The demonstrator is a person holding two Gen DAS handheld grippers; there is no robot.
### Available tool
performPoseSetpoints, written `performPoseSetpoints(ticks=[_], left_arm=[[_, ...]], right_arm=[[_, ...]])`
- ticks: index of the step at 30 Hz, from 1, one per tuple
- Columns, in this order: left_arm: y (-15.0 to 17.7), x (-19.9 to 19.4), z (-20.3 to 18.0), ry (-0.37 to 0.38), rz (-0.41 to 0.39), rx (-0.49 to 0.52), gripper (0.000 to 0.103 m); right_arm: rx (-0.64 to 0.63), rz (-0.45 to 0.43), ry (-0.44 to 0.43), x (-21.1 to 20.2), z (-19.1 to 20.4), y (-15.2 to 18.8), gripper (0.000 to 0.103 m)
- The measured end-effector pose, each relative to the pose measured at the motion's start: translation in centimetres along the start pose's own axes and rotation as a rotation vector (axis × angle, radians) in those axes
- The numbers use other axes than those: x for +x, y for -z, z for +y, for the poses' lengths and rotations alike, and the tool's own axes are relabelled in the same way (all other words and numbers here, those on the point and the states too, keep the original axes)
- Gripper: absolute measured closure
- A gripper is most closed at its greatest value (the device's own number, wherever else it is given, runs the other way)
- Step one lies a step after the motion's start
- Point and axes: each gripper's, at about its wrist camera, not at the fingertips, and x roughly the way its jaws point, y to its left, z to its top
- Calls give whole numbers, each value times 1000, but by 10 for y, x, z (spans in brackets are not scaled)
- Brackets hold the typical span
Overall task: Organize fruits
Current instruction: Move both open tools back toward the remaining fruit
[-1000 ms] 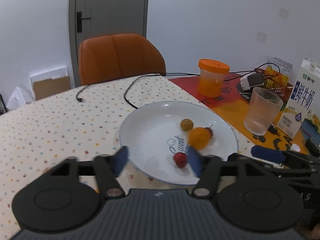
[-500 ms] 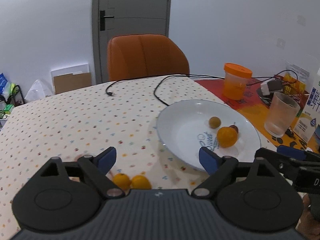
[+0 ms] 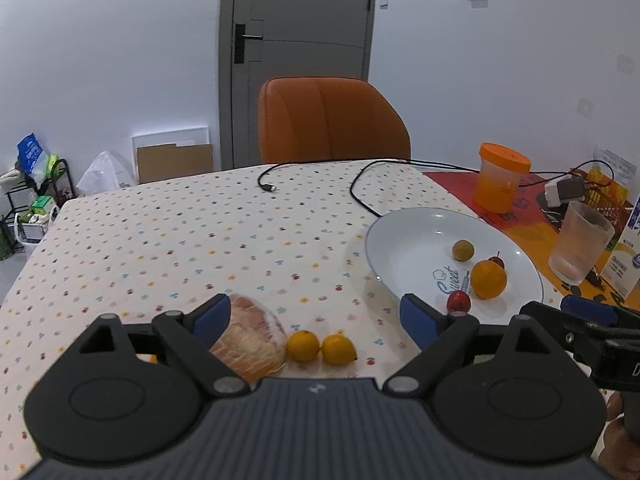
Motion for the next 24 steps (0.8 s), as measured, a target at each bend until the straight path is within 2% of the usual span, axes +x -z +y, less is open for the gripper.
performPoseSetpoints(ticks=[24], left_arm=[[17, -29, 43, -26, -5, -76, 12]], right_arm=[[-83, 32, -61, 3, 46, 2, 0]])
